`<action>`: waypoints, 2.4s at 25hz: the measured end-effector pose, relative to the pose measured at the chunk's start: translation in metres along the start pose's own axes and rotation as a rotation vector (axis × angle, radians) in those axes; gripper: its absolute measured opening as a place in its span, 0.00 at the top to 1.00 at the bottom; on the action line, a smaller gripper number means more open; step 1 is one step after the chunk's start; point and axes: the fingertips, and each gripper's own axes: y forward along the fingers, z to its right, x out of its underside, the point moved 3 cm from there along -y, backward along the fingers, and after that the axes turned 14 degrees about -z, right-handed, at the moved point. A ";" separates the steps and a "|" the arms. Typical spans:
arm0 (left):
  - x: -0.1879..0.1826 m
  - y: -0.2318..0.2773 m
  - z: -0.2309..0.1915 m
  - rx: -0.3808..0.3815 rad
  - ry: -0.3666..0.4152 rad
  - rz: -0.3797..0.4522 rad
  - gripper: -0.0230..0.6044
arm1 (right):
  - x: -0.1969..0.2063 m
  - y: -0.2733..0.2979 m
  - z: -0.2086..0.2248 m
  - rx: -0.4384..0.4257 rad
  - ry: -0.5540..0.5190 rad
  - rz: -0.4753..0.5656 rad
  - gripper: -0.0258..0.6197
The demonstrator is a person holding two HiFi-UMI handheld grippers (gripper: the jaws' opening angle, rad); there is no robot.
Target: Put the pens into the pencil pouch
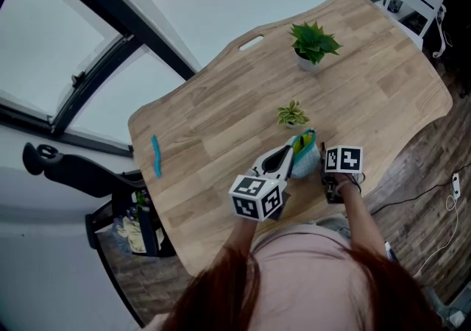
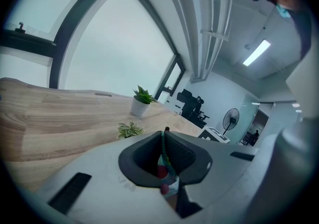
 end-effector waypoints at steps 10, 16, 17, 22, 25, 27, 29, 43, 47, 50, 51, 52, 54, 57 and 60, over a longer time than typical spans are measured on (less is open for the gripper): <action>0.000 -0.003 0.005 -0.018 0.029 0.013 0.94 | -0.004 -0.021 -0.006 -0.076 0.011 0.098 0.91; 0.000 -0.003 0.010 -0.020 0.039 0.017 0.94 | -0.004 -0.034 -0.004 -0.068 -0.019 0.150 0.91; 0.001 -0.003 0.010 -0.021 0.039 0.017 0.94 | -0.004 -0.037 -0.004 -0.071 -0.020 0.162 0.91; 0.002 -0.004 0.011 -0.026 0.043 0.017 0.94 | -0.008 -0.054 -0.006 -0.122 -0.002 0.232 0.91; 0.001 -0.004 0.011 -0.036 0.050 0.020 0.94 | -0.013 -0.065 -0.009 -0.156 0.004 0.272 0.91; 0.001 -0.004 0.011 -0.043 0.058 0.021 0.94 | -0.015 -0.071 -0.011 -0.176 0.001 0.294 0.91; 0.001 -0.005 0.012 -0.044 0.059 0.022 0.94 | -0.016 -0.079 -0.014 -0.199 -0.001 0.318 0.91; 0.001 -0.008 0.012 -0.043 0.067 0.027 0.94 | -0.029 -0.123 -0.036 -0.340 0.001 0.449 0.91; 0.000 -0.008 0.013 -0.042 0.068 0.028 0.94 | -0.032 -0.135 -0.041 -0.367 -0.004 0.480 0.91; 0.001 -0.008 0.015 -0.037 0.070 0.028 0.94 | -0.034 -0.146 -0.045 -0.403 0.000 0.508 0.91; 0.001 -0.007 0.015 -0.034 0.071 0.028 0.94 | -0.035 -0.149 -0.047 -0.417 0.002 0.519 0.91; 0.001 -0.007 0.016 -0.032 0.073 0.028 0.94 | -0.035 -0.153 -0.049 -0.433 0.005 0.531 0.91; 0.001 -0.006 0.017 -0.027 0.071 0.028 0.94 | -0.037 -0.160 -0.052 -0.465 0.011 0.554 0.91; 0.001 -0.006 0.019 -0.020 0.065 0.030 0.94 | -0.039 -0.171 -0.056 -0.508 0.019 0.586 0.91; 0.002 -0.007 0.020 -0.017 0.068 0.032 0.94 | -0.040 -0.181 -0.060 -0.552 0.026 0.624 0.91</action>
